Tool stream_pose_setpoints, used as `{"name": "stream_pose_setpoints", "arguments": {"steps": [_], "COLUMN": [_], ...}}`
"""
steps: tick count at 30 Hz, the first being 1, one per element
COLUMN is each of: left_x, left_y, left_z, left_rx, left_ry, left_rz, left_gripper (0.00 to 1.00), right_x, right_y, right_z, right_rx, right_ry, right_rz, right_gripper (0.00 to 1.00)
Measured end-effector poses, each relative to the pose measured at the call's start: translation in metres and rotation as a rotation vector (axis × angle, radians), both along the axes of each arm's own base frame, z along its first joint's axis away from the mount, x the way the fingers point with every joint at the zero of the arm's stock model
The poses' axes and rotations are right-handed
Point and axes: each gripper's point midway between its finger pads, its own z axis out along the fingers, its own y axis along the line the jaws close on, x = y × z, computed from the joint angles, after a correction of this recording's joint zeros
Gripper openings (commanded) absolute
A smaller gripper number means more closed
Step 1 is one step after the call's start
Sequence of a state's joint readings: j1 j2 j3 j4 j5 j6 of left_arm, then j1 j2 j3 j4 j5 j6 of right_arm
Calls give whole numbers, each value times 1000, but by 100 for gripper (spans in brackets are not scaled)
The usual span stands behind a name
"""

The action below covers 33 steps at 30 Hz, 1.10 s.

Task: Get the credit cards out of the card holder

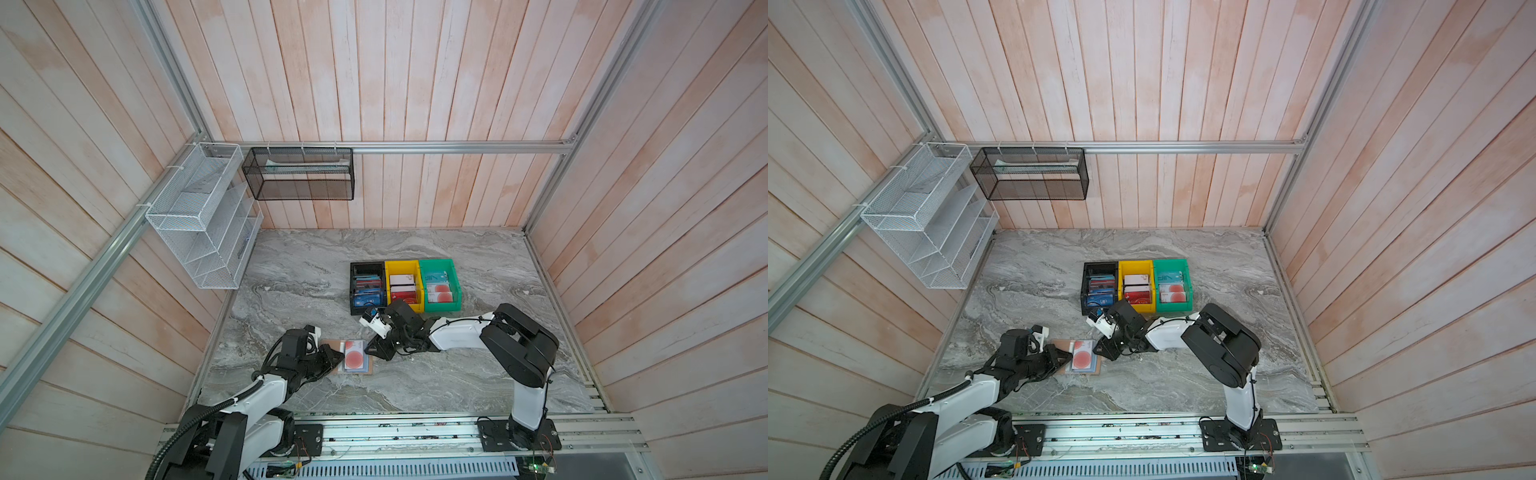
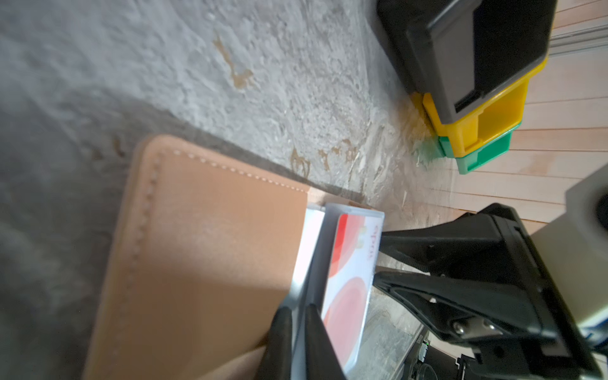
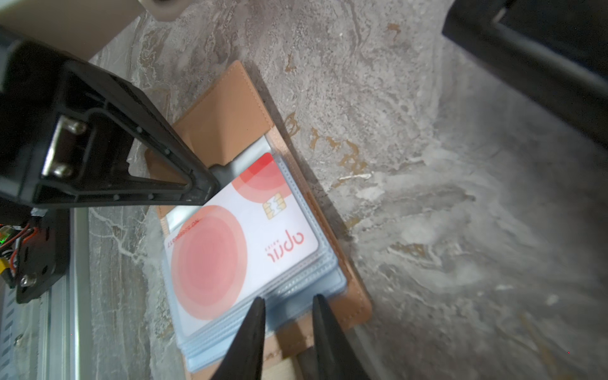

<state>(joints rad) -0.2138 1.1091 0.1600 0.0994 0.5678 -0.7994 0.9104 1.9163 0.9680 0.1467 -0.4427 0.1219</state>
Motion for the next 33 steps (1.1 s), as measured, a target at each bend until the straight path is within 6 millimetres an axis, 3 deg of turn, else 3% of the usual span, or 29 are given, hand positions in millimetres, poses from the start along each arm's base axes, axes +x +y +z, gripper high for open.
{"name": "stream_pose_setpoints", "arguments": {"steps": [14,17,25,33], "left_x": [3,3,-4,-7], "left_y": [-35,-35,-28,-21], "left_z": [-1,0,11,8], "left_rx": [-56,-56,-55,-45], "left_ry": [0,-2,-19,-6], "left_rz": [-62,-59,-40,-5], "left_gripper": [13,13,27,27], "right_x": [19,20,20,20], "right_y": [-26,-26,-26,-26], "right_z": [1,1,1,0], "right_rx": [-38,-45,-54,-53], "right_ry": [42,48,56,56], "right_rz": [-67,-68,-68,-68], "right_gripper": [29,29,29,29]}}
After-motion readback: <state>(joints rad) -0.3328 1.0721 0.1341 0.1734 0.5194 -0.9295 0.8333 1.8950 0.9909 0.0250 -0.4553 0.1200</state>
